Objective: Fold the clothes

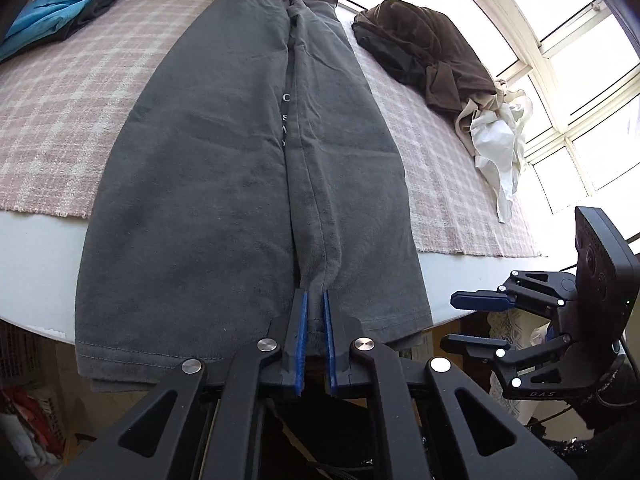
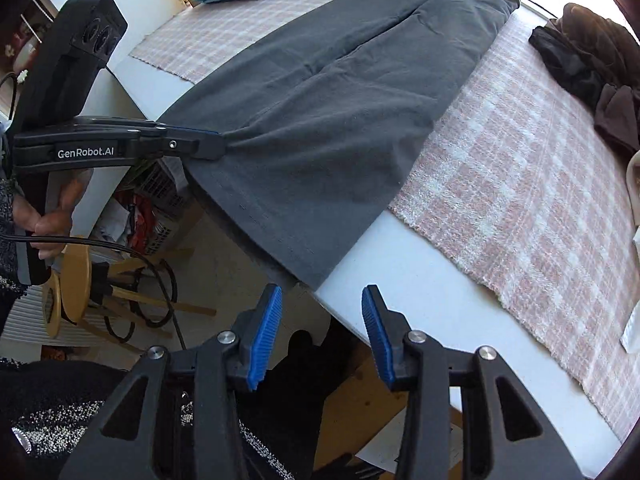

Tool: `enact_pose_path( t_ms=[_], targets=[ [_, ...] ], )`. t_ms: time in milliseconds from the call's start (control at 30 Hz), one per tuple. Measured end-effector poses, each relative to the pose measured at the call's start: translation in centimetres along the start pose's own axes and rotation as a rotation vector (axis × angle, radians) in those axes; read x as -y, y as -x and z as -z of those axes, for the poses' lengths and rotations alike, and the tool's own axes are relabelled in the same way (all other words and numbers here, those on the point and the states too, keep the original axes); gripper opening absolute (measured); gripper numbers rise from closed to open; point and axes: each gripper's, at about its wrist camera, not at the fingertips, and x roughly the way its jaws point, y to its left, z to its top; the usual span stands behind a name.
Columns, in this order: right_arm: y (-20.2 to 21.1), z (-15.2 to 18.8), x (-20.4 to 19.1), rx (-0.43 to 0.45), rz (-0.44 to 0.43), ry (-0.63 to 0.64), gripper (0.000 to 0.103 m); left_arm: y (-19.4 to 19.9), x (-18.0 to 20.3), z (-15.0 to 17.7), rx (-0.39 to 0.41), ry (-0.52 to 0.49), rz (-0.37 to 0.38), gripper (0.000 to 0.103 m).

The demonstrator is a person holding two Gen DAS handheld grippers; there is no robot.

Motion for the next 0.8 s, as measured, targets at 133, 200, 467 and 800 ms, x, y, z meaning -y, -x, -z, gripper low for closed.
enact_pose_path(
  t_ms=[133,200,467,800],
  targets=[
    [-0.3,0.1,-0.3,0.007,-0.046,0.032,0.041,0.2,-0.2,0.2,0.004,0.008,0.009,0.007],
    [-0.8,0.2,-0.4,0.005,-0.040,0.042,0.037,0.2,-0.1,0.2,0.003,0.013,0.012,0.008],
    [-1.7,0.1,0.0,0.039,-0.003,0.069,0.025,2.2,0.2,0.7,0.028,0.019,0.028,0.017],
    [-0.8,-0.6,-0.1,0.154,-0.096,0.059,0.003,1.3,-4.4,-1.1,0.018,0.020,-0.114,0.028]
  ],
)
